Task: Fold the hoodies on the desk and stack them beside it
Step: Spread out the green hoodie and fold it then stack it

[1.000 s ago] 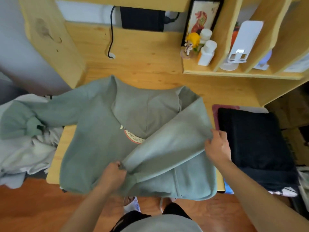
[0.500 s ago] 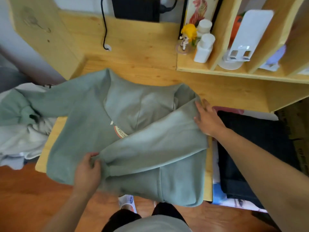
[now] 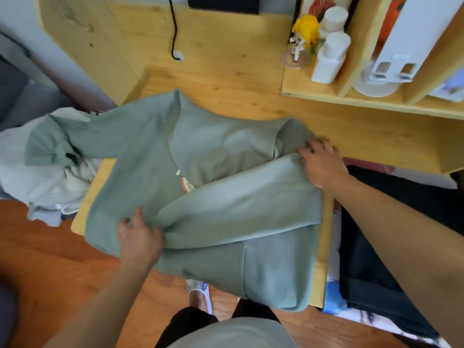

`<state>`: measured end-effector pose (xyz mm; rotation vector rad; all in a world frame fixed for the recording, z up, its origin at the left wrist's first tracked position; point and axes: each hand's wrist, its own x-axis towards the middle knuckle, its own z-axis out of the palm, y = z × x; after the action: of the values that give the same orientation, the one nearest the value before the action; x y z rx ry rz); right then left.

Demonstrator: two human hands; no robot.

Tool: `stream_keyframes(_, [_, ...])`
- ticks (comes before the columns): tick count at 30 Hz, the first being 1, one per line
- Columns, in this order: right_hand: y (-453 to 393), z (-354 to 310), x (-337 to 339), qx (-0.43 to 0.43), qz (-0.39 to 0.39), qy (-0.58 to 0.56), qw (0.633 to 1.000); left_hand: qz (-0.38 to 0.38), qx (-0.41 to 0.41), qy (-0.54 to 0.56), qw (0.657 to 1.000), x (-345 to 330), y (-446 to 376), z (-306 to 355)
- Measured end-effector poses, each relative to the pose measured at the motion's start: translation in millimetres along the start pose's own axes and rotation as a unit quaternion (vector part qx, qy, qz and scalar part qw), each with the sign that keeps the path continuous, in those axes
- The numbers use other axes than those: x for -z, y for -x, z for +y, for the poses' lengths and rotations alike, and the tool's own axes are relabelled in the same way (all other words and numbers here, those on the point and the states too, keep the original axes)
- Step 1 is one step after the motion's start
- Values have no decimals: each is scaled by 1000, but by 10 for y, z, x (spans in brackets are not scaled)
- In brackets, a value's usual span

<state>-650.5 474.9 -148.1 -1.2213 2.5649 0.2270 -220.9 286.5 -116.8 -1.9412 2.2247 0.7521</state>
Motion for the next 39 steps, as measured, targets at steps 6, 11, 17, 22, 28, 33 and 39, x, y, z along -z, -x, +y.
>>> stream_keyframes(6, [195,-482,64,-118,39,-31,992,-108,-227,-247,936,-238,151,2])
stream_keyframes(11, [1180,-1516,-385,24,48,-71,996,-155,-186,-275,930,-318,38,71])
stream_keyframes(17, [1240,-2039,-583,-127,-29,-151,980,-46,-252,-257,932,-40,-302,-151])
stream_keyframes(22, [1001,-2312,-594,-158,-34,-113,980,-43,-254,-293,921,120,-1097,-434])
stream_keyframes(28, [488,-2122,-522,-200,-2,-96,975,-82,-281,-282,914,-8,-1707,-69])
stream_keyframes(33, [7,-1806,-400,-214,-22,-93,972,-115,-300,-281,904,-40,-2075,467])
stream_keyframes(39, [440,-1998,-260,-180,81,-127,972,-2,-359,-171,918,46,-1658,238])
